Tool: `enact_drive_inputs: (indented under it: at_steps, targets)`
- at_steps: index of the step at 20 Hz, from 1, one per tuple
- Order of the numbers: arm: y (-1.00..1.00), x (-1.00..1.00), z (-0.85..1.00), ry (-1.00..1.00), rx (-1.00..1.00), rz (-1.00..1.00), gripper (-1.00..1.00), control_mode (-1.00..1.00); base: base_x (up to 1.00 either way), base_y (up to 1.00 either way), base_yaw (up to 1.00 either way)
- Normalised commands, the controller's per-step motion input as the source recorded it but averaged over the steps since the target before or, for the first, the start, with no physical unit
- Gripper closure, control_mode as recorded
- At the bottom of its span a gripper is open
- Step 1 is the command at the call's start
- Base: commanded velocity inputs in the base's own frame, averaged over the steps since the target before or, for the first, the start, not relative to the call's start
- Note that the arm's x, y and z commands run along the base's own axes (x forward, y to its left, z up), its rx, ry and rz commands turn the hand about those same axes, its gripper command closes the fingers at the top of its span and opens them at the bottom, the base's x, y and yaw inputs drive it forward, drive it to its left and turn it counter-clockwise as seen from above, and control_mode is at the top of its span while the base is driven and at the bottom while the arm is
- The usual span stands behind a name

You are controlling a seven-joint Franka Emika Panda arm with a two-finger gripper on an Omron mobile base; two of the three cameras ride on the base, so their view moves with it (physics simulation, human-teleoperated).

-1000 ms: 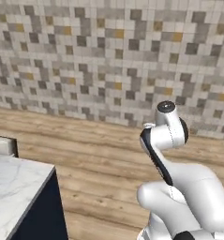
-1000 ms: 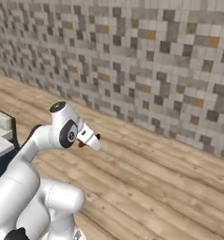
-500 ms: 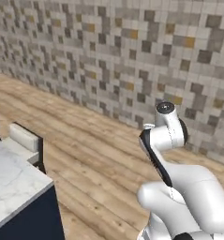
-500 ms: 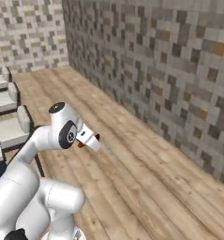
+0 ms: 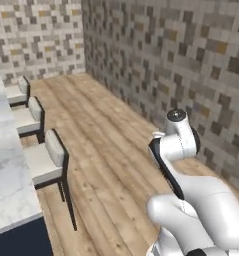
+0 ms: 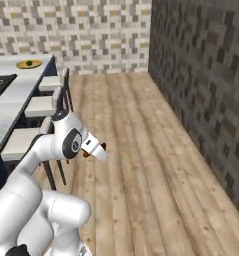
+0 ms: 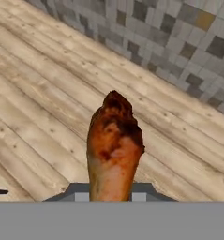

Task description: Take the cheese, chicken drumstick, and lime from the fridge and place them on the plate on the dining counter to create an appetizer plate.

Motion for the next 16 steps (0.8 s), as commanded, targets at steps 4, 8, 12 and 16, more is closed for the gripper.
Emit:
enact_drive_inputs:
  at_steps: [4, 8, 12, 16]
  targets:
    - [0.0, 0.0, 0.0, 0.0, 0.0, 0.0, 1.0, 1.0, 1.0, -0.95, 0.5]
    - [0.0, 0.0, 0.0, 0.0, 0.0, 0.0, 1.0, 1.0, 1.0, -0.94, 0.51]
    - [0.0, 0.0, 0.0, 0.0, 0.0, 0.0, 1.0, 1.0, 1.0, -0.96, 0.49]
    - [0.0, 0.0, 0.0, 0.0, 0.0, 0.0, 1.0, 1.0, 1.0, -0.88, 0.52]
